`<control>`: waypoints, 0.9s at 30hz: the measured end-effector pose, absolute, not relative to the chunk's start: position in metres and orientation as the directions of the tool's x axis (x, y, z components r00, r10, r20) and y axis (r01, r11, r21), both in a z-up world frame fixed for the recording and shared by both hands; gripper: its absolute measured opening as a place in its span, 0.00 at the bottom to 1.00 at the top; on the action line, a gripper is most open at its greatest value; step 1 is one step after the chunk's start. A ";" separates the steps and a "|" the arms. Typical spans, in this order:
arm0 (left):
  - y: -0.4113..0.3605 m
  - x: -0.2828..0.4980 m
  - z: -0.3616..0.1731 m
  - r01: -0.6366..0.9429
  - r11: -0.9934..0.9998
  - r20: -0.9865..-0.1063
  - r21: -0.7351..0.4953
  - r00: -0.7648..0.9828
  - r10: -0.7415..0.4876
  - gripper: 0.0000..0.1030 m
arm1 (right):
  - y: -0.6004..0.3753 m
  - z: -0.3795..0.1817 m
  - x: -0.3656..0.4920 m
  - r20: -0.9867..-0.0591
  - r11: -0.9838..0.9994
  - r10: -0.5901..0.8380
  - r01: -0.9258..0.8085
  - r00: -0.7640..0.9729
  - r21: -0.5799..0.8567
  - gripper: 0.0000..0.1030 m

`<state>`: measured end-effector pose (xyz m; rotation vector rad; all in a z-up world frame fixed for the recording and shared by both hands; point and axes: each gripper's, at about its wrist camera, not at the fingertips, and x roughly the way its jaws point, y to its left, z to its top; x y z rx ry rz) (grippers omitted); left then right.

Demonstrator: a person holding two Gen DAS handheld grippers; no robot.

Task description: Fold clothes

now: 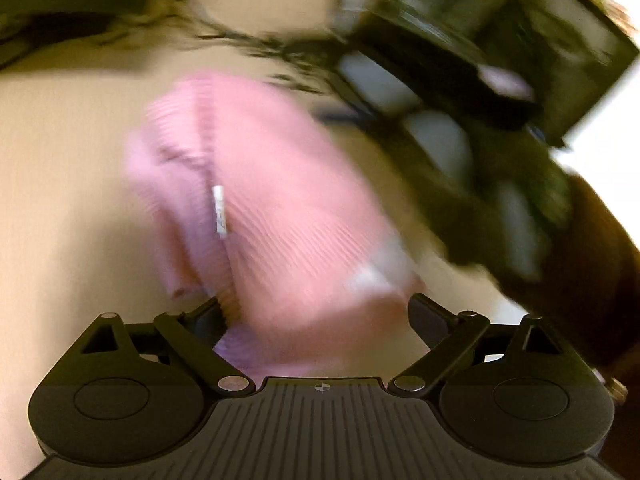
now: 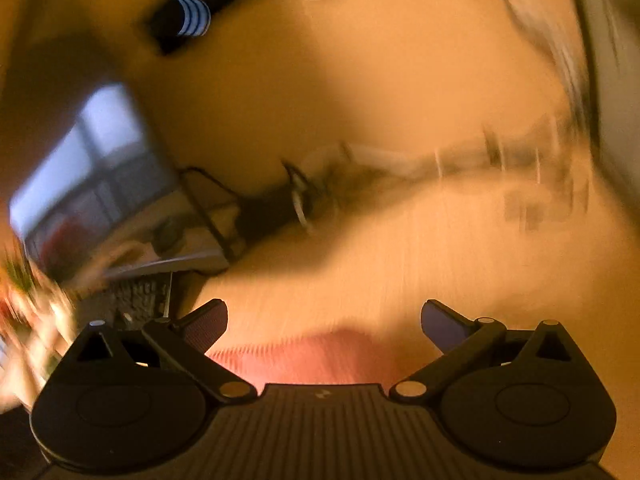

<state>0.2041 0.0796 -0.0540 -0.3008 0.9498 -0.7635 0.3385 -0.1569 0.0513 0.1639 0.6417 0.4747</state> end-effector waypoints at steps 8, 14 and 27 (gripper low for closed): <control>0.115 0.208 -0.029 0.387 0.744 -0.561 -0.545 0.491 -0.667 0.97 | -0.153 0.046 0.263 -0.558 0.874 0.325 -0.468 0.764 -0.131 1.00; 0.130 0.244 -0.027 0.208 0.942 -0.670 -0.262 0.664 -0.333 0.97 | -0.163 0.040 0.231 -0.575 0.860 0.475 -0.490 0.666 0.142 1.00; 0.100 0.263 -0.034 0.245 0.969 -0.685 -0.018 0.703 -0.191 0.97 | -0.147 -0.016 0.247 -0.749 0.895 0.395 -0.405 0.532 0.185 1.00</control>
